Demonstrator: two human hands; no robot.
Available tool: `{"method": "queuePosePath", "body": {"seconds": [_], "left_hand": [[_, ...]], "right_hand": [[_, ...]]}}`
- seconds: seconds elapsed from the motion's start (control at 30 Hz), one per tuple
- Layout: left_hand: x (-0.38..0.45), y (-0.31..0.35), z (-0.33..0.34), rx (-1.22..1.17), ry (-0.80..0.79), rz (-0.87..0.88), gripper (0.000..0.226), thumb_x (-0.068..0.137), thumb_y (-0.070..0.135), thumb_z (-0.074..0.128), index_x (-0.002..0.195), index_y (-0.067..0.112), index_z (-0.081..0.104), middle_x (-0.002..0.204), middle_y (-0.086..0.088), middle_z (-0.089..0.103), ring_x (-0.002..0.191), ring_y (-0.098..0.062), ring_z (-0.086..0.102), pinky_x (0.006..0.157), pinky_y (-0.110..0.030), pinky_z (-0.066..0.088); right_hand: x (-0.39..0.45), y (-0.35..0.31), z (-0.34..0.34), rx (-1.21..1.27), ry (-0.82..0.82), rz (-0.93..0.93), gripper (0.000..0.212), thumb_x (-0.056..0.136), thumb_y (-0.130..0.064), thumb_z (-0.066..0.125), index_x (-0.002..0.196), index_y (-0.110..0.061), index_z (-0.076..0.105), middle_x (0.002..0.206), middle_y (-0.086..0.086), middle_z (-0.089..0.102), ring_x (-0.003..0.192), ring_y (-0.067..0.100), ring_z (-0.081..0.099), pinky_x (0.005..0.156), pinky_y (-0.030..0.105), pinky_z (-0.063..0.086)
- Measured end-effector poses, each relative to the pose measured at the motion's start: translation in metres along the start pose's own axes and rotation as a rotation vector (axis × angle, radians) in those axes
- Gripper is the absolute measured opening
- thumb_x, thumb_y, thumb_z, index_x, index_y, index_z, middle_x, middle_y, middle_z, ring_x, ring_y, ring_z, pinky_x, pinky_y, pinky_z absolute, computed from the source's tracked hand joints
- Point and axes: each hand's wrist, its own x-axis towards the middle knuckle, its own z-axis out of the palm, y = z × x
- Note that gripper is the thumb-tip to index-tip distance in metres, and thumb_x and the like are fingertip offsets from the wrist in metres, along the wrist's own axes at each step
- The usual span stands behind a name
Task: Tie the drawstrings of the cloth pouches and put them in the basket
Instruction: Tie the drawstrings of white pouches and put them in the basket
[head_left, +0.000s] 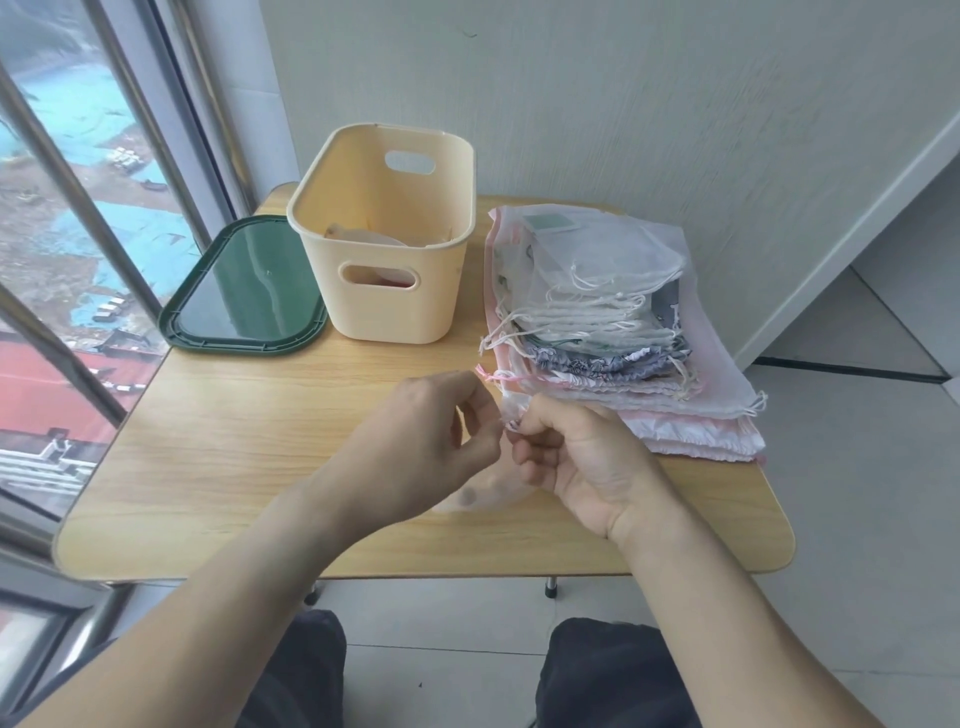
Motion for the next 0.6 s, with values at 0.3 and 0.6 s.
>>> {"method": "queuePosePath", "body": {"seconds": [0.3,0.6], "left_hand": [[0.000,-0.004,0.001,0.113,-0.003,0.086,0.007,0.086,0.029,0.065,0.082,0.024,0.061,0.082,0.014,0.062,0.075,-0.005,0.057,0.065,-0.022,0.046],[0.004,0.004,0.002,-0.306,0.056,-0.130,0.016,0.082,0.015,0.070,0.072,0.011,0.058,0.088,0.004,0.076,0.084,-0.006,0.071,0.082,-0.026,0.057]], "right_hand": [[-0.006,-0.002,-0.007,-0.226,-0.165,-0.029,0.009,0.060,-0.007,0.054,0.068,-0.012,0.055,0.060,0.004,0.056,0.043,0.012,0.035,0.043,0.020,0.022],[-0.004,0.003,-0.012,-0.523,-0.014,-0.574,0.009,0.097,-0.005,0.063,0.096,-0.012,0.067,0.081,0.002,0.067,0.065,0.013,0.060,0.059,0.023,0.051]]}}
